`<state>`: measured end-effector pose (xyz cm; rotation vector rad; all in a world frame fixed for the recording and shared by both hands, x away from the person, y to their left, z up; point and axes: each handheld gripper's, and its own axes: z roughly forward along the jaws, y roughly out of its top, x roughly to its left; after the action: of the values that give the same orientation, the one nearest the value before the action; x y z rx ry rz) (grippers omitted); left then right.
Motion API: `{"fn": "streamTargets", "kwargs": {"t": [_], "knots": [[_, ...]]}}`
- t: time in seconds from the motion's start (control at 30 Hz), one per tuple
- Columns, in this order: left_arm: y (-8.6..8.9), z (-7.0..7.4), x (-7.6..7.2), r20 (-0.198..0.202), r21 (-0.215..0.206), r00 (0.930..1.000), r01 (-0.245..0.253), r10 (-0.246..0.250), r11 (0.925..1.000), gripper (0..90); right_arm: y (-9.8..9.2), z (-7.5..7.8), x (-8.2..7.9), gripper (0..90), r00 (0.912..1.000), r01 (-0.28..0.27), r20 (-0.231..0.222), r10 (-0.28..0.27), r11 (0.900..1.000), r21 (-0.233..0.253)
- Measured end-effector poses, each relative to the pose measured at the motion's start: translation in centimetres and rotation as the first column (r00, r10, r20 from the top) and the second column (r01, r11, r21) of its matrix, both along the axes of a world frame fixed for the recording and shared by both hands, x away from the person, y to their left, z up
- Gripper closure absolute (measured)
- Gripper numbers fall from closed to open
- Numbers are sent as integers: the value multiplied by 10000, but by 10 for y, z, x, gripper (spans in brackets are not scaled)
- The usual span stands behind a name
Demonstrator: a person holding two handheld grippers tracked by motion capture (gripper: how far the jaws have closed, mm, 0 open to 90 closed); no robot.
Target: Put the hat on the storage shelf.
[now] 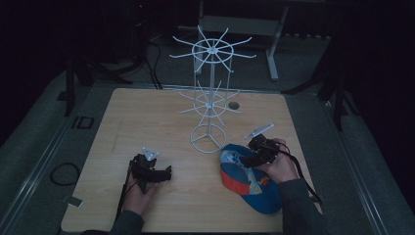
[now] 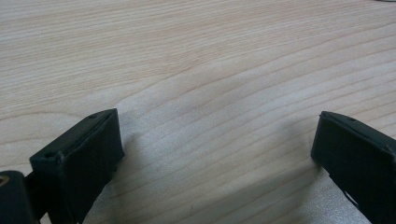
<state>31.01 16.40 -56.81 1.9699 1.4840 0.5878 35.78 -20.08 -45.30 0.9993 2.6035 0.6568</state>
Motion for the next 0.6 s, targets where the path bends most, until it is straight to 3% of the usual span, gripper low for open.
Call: {"fn": "streamTargets", "kwargs": {"t": [0.6], "knots": [[0, 0, 0, -21, 26, 10000, 27, -27, 10000, 24, 11, -5, 12, 306, 9992, -168, -357, 158, 9995, -272]]}}
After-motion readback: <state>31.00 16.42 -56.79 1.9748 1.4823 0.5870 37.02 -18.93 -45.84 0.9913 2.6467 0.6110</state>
